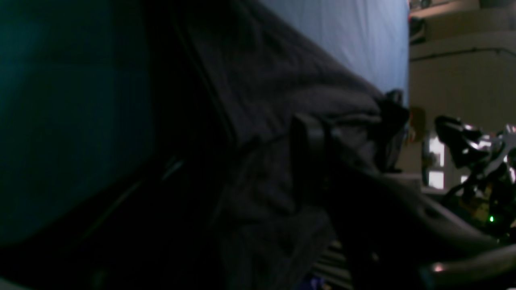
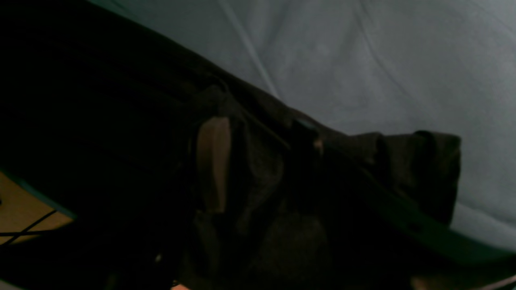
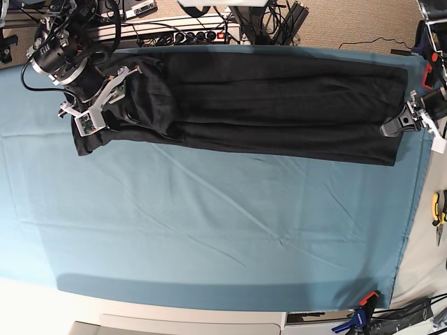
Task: Fold the T-shirt properly
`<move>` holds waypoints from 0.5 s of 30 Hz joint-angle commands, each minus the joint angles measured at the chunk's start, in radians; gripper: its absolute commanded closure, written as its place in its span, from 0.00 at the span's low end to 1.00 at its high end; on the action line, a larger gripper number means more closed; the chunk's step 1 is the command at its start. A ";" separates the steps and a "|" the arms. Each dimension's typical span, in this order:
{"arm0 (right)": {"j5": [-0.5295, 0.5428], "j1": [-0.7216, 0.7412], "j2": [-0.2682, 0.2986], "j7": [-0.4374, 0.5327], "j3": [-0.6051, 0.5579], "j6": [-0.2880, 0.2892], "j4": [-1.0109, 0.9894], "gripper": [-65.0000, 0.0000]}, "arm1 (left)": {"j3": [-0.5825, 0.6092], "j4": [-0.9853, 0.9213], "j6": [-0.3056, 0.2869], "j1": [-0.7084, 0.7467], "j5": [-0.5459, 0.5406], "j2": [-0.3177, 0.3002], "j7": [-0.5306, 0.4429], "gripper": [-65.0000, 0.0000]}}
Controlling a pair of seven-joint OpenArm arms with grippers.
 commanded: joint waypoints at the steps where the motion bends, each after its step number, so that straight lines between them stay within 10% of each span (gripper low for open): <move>1: 0.015 0.003 0.008 0.030 0.006 0.001 0.016 0.61 | 0.015 -0.022 0.033 0.050 0.096 0.031 0.095 0.56; 15: 0.015 0.003 0.009 0.030 0.006 0.001 0.016 0.61 | 0.016 -0.022 0.037 0.072 0.096 0.024 0.137 0.56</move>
